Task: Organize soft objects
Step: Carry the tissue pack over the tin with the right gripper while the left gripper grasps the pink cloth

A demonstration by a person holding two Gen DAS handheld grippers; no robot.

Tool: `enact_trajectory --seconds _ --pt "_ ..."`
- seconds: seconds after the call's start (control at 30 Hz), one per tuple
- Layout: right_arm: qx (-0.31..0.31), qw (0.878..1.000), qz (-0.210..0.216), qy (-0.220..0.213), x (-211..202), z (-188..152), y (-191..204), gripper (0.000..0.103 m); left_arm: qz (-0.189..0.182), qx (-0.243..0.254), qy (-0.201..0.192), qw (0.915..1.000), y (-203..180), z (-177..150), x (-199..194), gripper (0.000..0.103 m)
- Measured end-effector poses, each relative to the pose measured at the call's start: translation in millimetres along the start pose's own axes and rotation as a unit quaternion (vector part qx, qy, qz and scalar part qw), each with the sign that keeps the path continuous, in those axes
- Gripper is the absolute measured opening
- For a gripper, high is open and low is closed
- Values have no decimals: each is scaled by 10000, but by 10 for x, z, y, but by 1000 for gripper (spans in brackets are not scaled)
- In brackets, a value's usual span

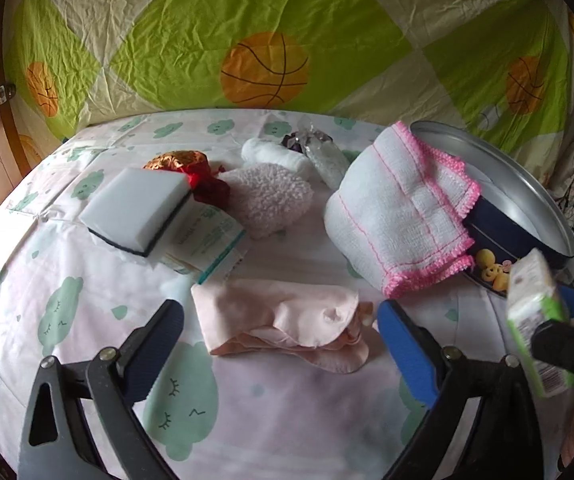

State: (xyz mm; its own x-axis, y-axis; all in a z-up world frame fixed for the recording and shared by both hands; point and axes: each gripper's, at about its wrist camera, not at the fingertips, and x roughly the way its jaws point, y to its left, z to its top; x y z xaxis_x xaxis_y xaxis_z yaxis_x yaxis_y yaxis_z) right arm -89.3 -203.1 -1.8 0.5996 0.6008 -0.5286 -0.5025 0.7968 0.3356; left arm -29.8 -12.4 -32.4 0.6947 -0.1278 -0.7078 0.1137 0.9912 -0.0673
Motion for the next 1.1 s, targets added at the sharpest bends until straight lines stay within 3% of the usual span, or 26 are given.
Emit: enact_trajectory --seconds 0.07,0.2,0.37,0.47,0.57,0.7,0.97,1.1 --pt "149 9997 -36 -175 -68 25 -47 52 145 -137 205 9996 -23 13 110 88" --pt "229 9990 -163 -355 -116 58 -70 52 97 -604 438 9972 14 23 241 80" --pt "488 9973 -265 -489 -125 93 -157 52 -2 -634 344 9974 4 25 224 44" --pt "682 9952 -305 -625 -178 93 -252 52 -407 -873 280 9950 107 17 205 29" --pt "803 9926 -418 -809 -226 98 -299 52 -690 -1054 247 9917 183 -11 183 23" --pt "932 9883 -589 -1058 -302 102 -365 52 -739 -1036 133 9918 196 -30 124 17" --pt "1247 9744 -809 -1688 -528 102 -488 52 -877 -636 -604 9923 99 17 -258 17" --pt "1303 9631 -1204 -2025 -650 91 -521 52 -1039 -454 -1042 9881 34 102 -447 17"
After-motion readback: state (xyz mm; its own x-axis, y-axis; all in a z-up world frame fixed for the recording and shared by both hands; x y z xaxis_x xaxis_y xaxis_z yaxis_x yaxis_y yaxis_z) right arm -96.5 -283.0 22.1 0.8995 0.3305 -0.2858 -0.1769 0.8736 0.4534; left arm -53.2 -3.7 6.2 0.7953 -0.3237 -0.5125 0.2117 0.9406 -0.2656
